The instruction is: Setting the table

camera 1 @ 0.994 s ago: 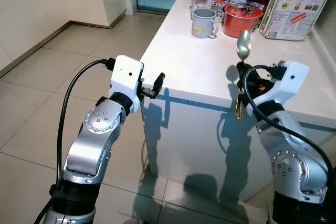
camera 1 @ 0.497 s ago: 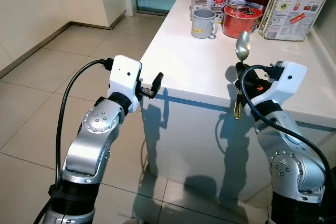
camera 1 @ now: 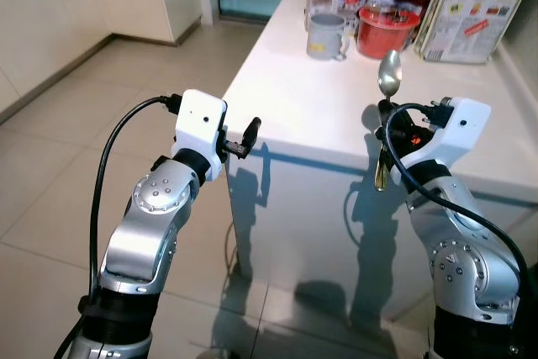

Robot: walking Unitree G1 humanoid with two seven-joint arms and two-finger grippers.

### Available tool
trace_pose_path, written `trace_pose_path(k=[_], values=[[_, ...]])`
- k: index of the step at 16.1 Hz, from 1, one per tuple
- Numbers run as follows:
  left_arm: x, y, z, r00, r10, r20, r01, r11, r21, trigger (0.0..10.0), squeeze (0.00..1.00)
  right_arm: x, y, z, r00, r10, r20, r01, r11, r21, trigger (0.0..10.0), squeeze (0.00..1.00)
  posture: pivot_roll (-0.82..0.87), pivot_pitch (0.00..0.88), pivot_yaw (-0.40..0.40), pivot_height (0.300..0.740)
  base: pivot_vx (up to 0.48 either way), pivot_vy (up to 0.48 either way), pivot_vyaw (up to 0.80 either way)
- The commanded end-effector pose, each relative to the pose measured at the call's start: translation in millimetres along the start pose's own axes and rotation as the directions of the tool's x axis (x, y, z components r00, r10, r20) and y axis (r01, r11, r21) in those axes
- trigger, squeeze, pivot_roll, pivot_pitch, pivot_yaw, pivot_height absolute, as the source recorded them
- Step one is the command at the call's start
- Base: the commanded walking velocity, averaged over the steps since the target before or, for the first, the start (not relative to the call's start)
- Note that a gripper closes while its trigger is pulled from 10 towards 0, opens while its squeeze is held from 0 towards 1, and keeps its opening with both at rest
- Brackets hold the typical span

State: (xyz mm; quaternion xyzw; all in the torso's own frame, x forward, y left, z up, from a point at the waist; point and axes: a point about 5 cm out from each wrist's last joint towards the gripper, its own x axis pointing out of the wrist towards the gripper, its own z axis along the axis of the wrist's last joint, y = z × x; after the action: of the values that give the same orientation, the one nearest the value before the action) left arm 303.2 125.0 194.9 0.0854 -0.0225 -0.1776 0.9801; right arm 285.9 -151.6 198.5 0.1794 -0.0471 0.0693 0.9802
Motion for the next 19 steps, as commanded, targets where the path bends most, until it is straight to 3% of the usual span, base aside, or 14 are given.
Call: trace_pose_path(k=[1,4,11,14,19], values=[[-0.6,3.2,3,1.0,0.005,0.006,-0.005,1.0,0.01,10.0,0.0,0.3,1.9,2,1.0,0.006,0.009,-0.006,1.0,0.0,10.0,0.0,0.01,0.0,0.02,0.74,-0.281,0.0,0.0],[-1.2,2.4,2,1.0,0.006,0.003,-0.006,1.0,0.013,10.0,0.0,-0.3,1.9,3,1.0,0.001,0.012,-0.001,1.0,0.005,10.0,0.0,0.02,0.0,0.019,0.74,-0.282,0.0,0.0],[5.2,13.6,-1,0.995,0.1,-0.021,-0.099,0.994,0.035,10.0,0.0,2.8,-1.5,-4,0.999,-0.027,-0.024,0.026,0.999,-0.046,10.0,0.0,-0.01,0.0,0.035,0.74,0.0,0.0,0.0],[6.3,14.3,0,0.992,0.126,-0.019,-0.126,0.992,0.019,10.0,0.0,1.7,-2.8,-2,0.998,-0.051,-0.021,0.05,0.998,-0.036,10.0,0.0,-0.01,0.0,0.032,0.74,0.0,-0.465,0.0],[7.4,12.1,-2,0.992,0.128,-0.019,-0.128,0.992,0.016,10.0,0.0,1.9,-3.9,-2,0.998,-0.063,-0.02,0.062,0.997,-0.036,10.0,0.0,-0.02,0.0,0.032,0.74,0.0,-0.48,-0.68]])
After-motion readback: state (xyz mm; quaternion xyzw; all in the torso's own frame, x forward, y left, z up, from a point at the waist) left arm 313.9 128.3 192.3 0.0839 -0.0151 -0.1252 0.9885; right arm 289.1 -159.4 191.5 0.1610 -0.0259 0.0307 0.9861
